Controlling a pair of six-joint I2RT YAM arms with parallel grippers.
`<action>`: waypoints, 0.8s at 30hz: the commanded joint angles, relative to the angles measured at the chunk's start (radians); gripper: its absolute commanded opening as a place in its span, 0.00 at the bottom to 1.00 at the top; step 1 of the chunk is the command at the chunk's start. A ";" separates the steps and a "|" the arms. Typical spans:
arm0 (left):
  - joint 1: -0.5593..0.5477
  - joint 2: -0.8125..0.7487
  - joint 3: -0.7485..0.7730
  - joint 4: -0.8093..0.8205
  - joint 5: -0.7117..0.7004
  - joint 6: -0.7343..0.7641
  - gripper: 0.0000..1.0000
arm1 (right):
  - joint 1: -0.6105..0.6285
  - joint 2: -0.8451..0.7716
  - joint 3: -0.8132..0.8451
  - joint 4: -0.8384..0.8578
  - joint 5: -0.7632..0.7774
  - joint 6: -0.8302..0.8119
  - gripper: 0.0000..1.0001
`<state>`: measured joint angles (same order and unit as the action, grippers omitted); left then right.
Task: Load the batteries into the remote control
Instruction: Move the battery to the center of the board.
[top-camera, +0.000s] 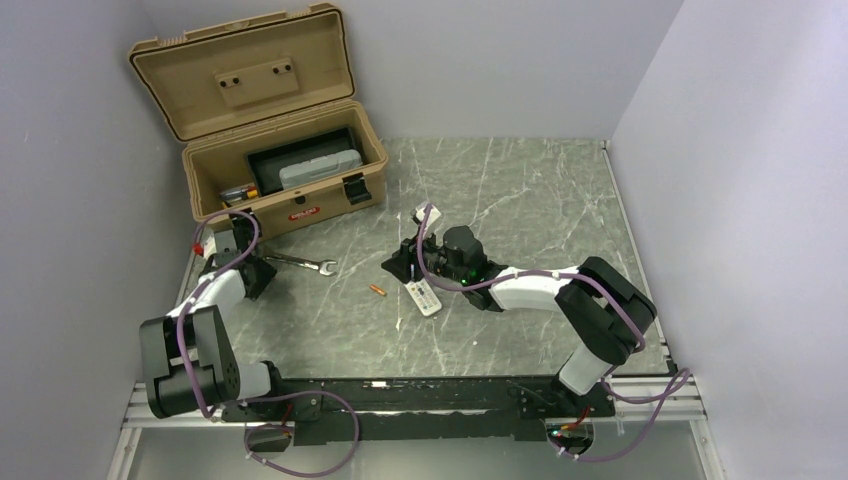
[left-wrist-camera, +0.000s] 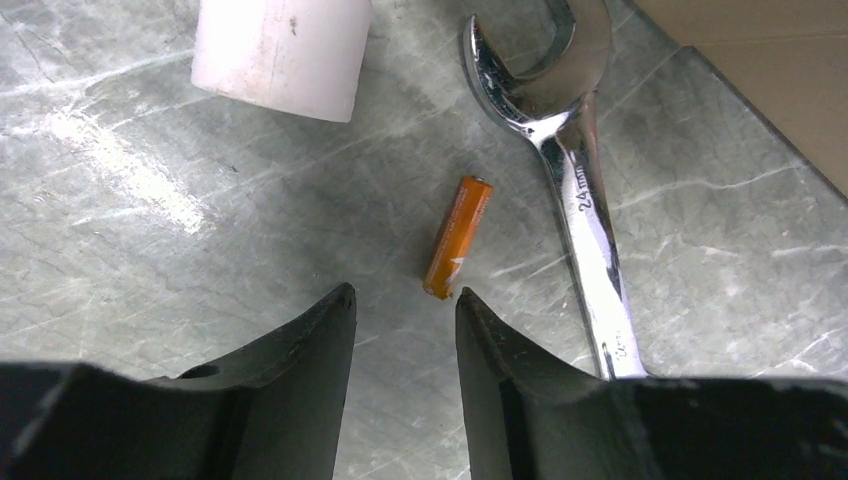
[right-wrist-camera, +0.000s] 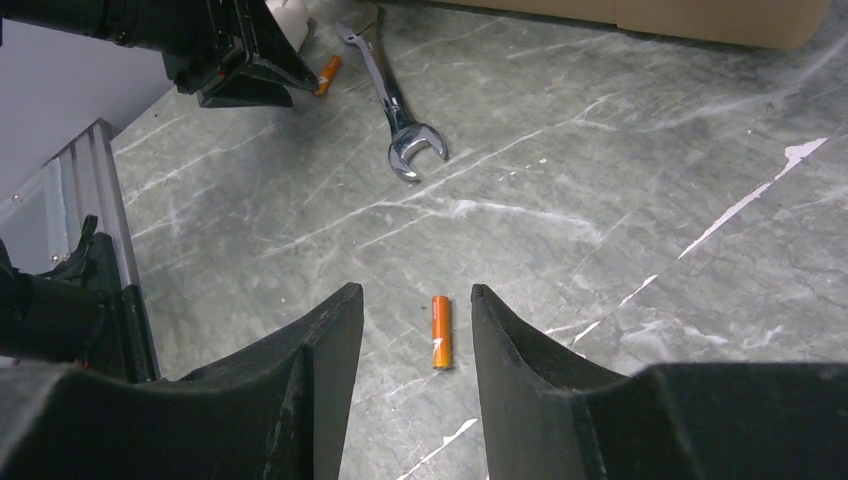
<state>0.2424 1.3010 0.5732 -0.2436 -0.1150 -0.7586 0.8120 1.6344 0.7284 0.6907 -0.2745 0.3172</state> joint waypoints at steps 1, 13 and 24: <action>0.001 0.018 0.043 0.031 -0.030 0.026 0.46 | -0.010 -0.011 0.029 0.031 -0.007 -0.012 0.47; 0.000 0.080 0.073 0.044 -0.031 0.035 0.43 | -0.017 -0.010 0.025 0.031 -0.007 -0.007 0.47; -0.002 0.111 0.086 0.050 -0.012 0.031 0.42 | -0.027 -0.011 0.019 0.037 -0.007 -0.005 0.47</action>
<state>0.2436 1.3811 0.6319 -0.2527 -0.1364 -0.7460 0.7933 1.6344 0.7284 0.6903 -0.2745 0.3172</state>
